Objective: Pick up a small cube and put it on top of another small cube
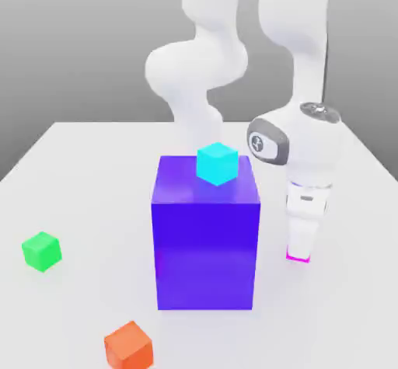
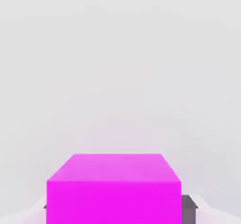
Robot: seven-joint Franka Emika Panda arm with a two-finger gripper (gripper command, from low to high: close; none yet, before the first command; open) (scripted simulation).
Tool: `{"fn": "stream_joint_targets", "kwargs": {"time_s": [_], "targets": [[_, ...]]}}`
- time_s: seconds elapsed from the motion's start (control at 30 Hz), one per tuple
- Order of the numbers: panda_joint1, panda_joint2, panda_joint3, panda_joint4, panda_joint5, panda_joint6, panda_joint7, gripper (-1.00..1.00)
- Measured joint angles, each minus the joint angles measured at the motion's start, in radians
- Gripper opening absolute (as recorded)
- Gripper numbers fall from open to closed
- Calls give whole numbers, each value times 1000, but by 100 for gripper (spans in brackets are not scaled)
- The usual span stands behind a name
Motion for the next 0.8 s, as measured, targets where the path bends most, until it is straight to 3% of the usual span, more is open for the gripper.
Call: {"fn": "stream_joint_targets", "kwargs": {"time_s": [0.23, 0.43, 0.8], "targets": [[-53, -204, 66, -34, 52, -169, -41, -100], [-90, -348, 68, -26, 10, -261, 8, -100], [-344, -401, -72, 136, -125, -272, 110, -100]]}}
